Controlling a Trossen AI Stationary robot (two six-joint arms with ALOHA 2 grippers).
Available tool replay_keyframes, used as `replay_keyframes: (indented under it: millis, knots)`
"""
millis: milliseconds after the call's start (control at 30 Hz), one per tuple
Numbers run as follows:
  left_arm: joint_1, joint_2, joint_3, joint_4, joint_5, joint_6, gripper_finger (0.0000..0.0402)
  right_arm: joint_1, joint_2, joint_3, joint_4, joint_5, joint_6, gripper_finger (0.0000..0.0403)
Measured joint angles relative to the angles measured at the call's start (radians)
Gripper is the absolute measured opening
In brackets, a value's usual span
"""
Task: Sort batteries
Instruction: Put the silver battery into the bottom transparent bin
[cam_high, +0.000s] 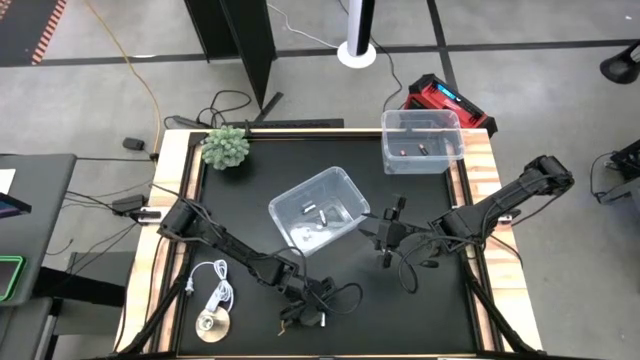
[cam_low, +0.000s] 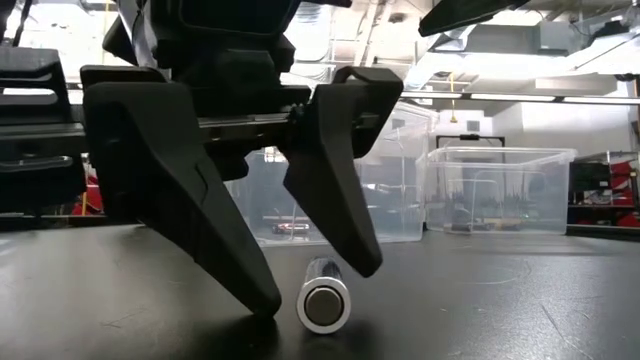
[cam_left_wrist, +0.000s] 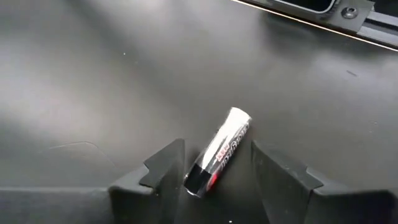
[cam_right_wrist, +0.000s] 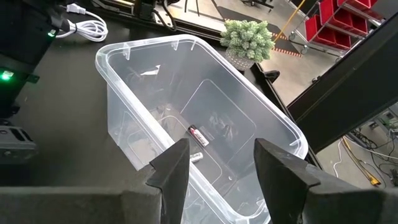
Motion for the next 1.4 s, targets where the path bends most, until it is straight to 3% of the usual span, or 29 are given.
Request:
replay_keyframes:
  millis: [433, 767, 1067, 1267, 1400]
  knots:
    - [0.008, 0.0, 0.001, -0.078, 0.025, -0.044, 0.0043, 0.0, 0.0, 0.0, 0.0, 0.0, 0.0, 0.0195]
    - [0.009, -0.047, -0.005, -0.114, -0.014, -0.046, 0.0043, 0.0, 0.0, 0.0, 0.0, 0.0, 0.0, 0.0195]
    - [0.013, -0.266, -0.006, -0.264, -0.225, -0.029, 0.0043, 0.013, 0.0, 0.0, 0.013, 0.108, -0.027, 0.0195]
    - [0.033, -0.457, -0.004, -0.293, -0.462, -0.046, 0.0043, 0.017, 0.0, 0.0, 0.082, 0.112, -0.098, 0.0195]
    - [0.093, -0.557, -0.004, -0.334, -0.559, -0.117, 0.0043, 0.016, 0.0, 0.0, 0.096, 0.112, -0.107, 0.0195]
